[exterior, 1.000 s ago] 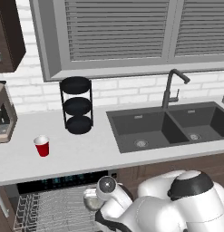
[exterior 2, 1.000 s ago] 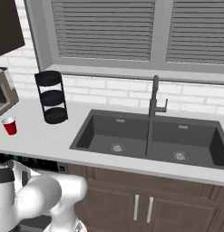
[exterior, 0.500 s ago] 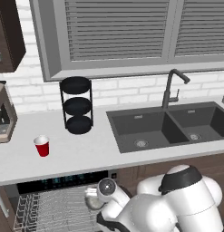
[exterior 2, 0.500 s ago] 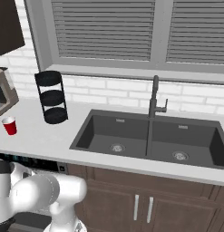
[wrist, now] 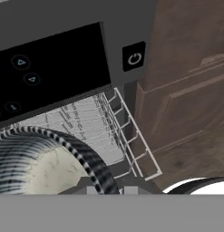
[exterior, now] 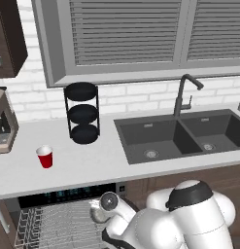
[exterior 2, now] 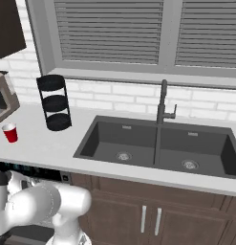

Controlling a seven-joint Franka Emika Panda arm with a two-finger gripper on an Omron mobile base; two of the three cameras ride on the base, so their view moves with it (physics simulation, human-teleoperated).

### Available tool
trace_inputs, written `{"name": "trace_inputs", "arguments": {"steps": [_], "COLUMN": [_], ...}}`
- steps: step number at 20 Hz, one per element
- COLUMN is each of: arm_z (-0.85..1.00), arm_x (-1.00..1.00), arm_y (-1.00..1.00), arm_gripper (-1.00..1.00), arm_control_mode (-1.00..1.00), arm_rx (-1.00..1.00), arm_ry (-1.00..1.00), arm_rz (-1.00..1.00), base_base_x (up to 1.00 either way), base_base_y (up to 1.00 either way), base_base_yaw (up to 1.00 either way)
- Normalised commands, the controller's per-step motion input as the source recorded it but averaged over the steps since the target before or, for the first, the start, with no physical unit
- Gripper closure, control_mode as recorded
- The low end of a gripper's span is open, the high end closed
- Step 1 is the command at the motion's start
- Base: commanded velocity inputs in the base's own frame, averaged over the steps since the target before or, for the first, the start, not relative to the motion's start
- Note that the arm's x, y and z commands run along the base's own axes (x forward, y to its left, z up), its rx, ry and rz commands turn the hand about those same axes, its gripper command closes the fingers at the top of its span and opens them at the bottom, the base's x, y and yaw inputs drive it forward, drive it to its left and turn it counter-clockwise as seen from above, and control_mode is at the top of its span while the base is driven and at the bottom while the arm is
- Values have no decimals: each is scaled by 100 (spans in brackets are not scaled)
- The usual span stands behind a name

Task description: Pick up the cup and bowl from the counter, place them in the dishwasher, and close the dishwasher door.

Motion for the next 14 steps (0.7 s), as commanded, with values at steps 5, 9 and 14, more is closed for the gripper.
{"name": "trace_inputs", "arguments": {"steps": [5,9,14], "arm_z": [-7,-31,-41], "arm_x": [9,5,6], "arm_y": [18,22,17], "arm_gripper": [100,100,100], "arm_control_mode": [-100,-100,-100], "arm_rx": [0,0,0], "arm_ry": [0,2,0], "arm_rz": [-8,-6,-5], "base_base_x": [0,0,0], "base_base_y": [0,0,0], "base_base_yaw": [0,0,0]}}
